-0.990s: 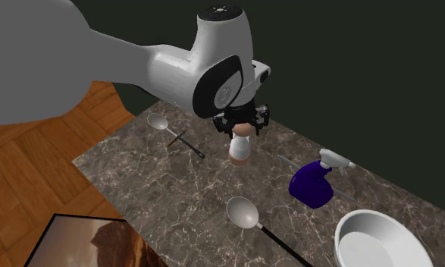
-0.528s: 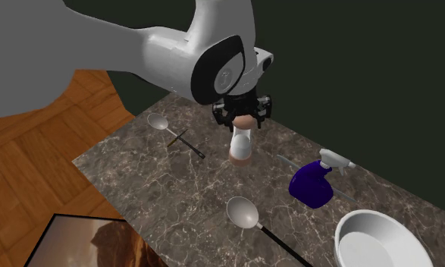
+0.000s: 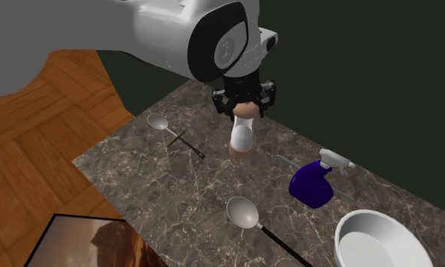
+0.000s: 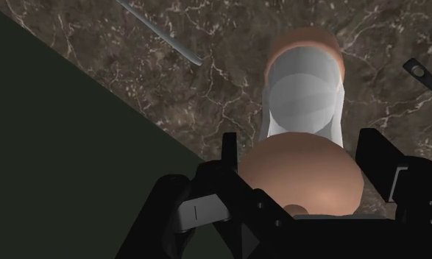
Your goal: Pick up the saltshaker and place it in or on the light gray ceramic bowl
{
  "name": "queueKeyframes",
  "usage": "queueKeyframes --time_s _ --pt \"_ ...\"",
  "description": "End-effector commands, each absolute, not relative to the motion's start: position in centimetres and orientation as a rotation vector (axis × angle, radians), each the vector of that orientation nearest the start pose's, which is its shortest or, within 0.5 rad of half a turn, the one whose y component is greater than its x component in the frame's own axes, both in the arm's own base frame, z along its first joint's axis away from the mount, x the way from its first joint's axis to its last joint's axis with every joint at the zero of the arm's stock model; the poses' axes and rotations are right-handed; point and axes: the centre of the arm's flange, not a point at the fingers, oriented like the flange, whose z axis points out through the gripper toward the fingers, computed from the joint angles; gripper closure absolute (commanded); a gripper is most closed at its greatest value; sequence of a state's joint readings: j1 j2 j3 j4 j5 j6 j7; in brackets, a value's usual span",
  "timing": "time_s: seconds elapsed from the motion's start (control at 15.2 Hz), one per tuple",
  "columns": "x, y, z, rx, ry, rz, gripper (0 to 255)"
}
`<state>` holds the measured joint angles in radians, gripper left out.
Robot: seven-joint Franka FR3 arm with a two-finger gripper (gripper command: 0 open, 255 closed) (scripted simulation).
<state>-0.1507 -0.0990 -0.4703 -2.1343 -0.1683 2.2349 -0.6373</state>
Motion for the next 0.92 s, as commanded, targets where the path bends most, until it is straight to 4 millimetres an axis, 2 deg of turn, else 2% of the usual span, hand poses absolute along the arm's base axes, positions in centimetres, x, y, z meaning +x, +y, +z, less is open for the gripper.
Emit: queueKeyframes --time_s 0.0,0.86 --pt "43.4 -32.1 47.5 -3.323 -0.175 -0.161 255" --pt "43.4 -32.1 54.4 -3.323 -0.175 -0.161 255"
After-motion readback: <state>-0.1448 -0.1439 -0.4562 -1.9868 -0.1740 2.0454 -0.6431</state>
